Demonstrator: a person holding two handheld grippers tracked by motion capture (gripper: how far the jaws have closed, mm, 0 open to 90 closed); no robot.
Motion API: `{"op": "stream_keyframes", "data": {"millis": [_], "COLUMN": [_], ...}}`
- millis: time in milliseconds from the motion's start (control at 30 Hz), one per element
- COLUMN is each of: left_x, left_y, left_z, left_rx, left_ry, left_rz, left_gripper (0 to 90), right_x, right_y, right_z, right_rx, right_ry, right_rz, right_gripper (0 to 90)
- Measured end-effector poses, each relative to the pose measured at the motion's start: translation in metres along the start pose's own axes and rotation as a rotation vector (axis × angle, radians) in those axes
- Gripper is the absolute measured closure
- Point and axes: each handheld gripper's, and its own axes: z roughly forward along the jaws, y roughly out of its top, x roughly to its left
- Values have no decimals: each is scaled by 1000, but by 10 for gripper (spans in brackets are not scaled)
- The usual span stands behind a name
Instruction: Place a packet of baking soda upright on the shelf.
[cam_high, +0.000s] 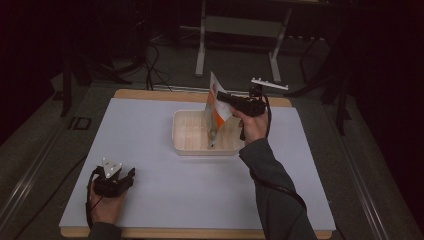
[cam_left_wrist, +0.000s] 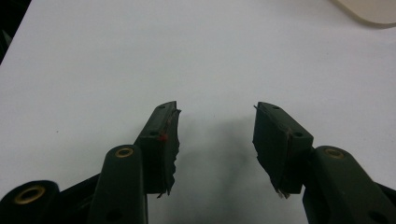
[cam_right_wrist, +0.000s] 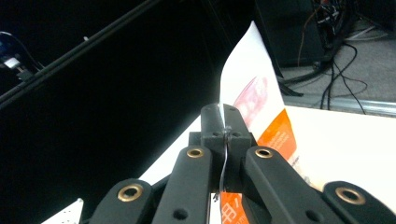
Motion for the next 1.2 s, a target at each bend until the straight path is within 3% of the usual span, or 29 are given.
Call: {"op": "stream_keyframes", "data": {"millis": [300,667,833,1200], "left_x": [0,0,0,0], "left_y": [0,0,0,0], "left_z": [0,0,0,0], "left_rx": [1,0,0,-1], "left_ry": [0,0,1,-1], "left_rz": [0,-1,0,-1], "left_gripper": [499,499,499,499], "right_x": [-8,-7,-9,-8], "right_y": [-6,-12,-15,-18], "right_z": [1,7,10,17], "right_rx": [-13,-8,-8,17], "right_ry": [-63,-80,-81,-133], "right_rz": [-1,-17,1,3], "right_gripper": [900,900,900,900]}}
